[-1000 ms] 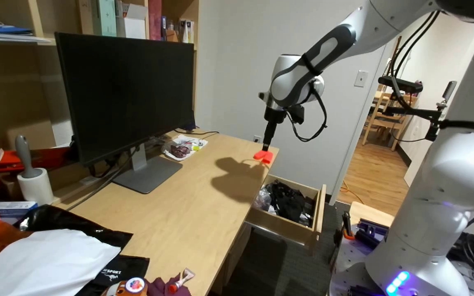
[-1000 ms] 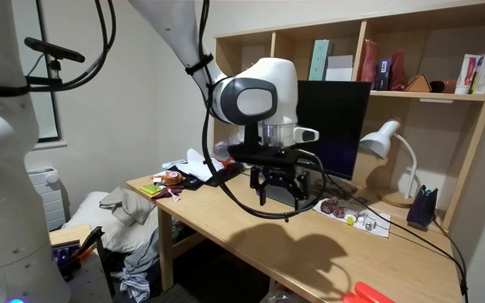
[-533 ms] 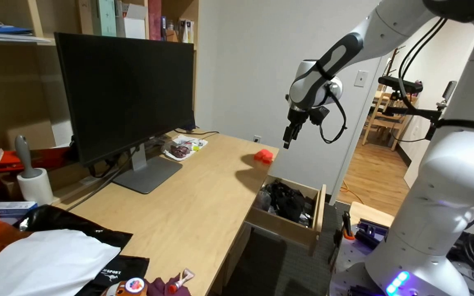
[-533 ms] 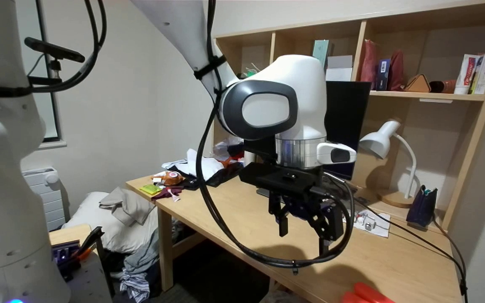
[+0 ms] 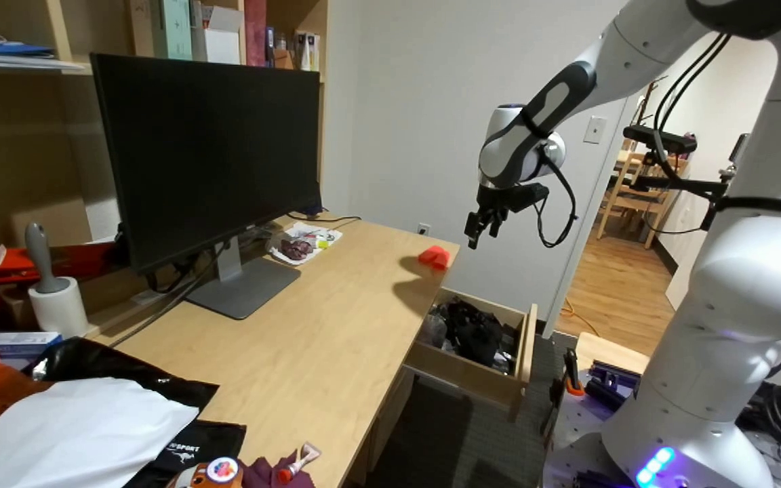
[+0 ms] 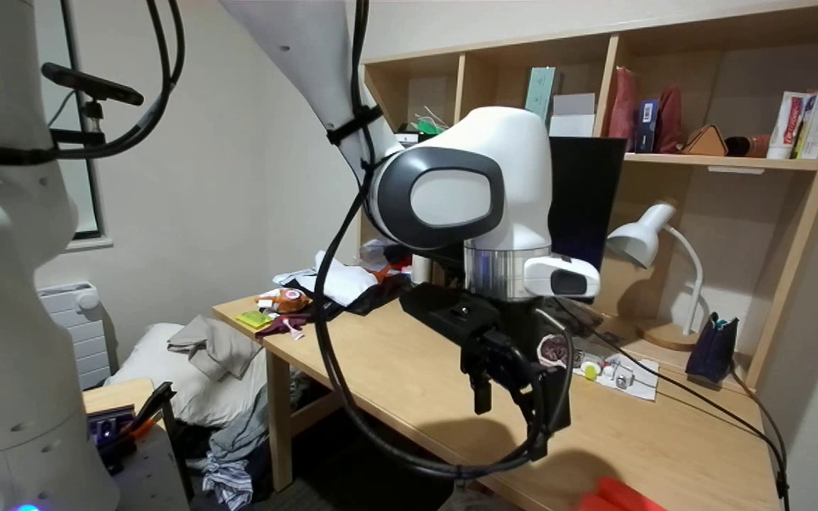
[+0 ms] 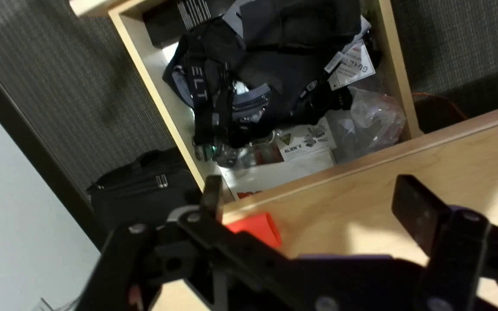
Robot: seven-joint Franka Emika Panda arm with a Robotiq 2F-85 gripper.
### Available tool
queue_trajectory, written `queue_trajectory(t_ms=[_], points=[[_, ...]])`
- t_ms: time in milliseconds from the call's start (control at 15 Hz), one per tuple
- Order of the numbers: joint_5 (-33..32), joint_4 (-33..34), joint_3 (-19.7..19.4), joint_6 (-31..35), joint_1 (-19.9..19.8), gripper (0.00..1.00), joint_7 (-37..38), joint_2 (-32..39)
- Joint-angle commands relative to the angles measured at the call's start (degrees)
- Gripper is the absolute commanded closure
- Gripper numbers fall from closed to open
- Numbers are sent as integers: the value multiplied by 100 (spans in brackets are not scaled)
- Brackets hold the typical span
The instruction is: Move the small tube to left of the table then close the top drawer on the right
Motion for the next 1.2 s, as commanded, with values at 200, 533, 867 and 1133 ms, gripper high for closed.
queue_trajectory(t_ms=[200,533,867,1133], points=[[444,-485,-563,1144,-797,0,534,1191],[1634,-494,-246,1688,-1792,0,574,2306],[2796,-107,741,1668,-2809,0,872,2842],[3738,207,1645,1922,-3556,0,959,2999]])
